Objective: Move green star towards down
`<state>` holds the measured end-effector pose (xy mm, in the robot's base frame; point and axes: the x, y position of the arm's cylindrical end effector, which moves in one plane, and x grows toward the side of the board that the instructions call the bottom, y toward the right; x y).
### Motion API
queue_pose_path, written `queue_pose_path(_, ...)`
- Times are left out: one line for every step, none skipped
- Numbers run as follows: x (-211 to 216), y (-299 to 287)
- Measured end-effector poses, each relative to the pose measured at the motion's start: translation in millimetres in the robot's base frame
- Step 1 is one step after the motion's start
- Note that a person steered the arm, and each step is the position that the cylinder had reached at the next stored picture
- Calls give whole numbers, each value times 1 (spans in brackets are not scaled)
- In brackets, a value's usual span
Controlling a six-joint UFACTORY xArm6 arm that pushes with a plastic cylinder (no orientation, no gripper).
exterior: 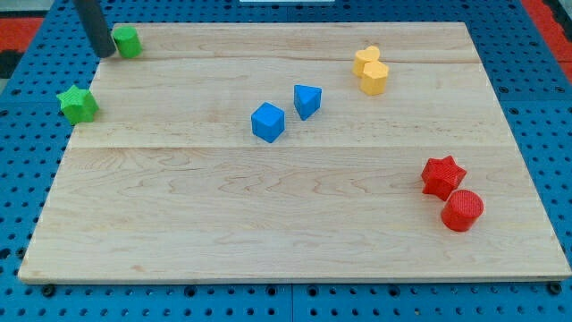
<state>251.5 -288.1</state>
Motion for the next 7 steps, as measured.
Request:
queue_pose_path(0,37)
queue_pose_path(27,36)
queue_pose_path(62,12)
queue_pose_path(61,-16)
queue_pose_path(111,-16)
queue_pose_path(152,-7)
queue_pose_path(199,36)
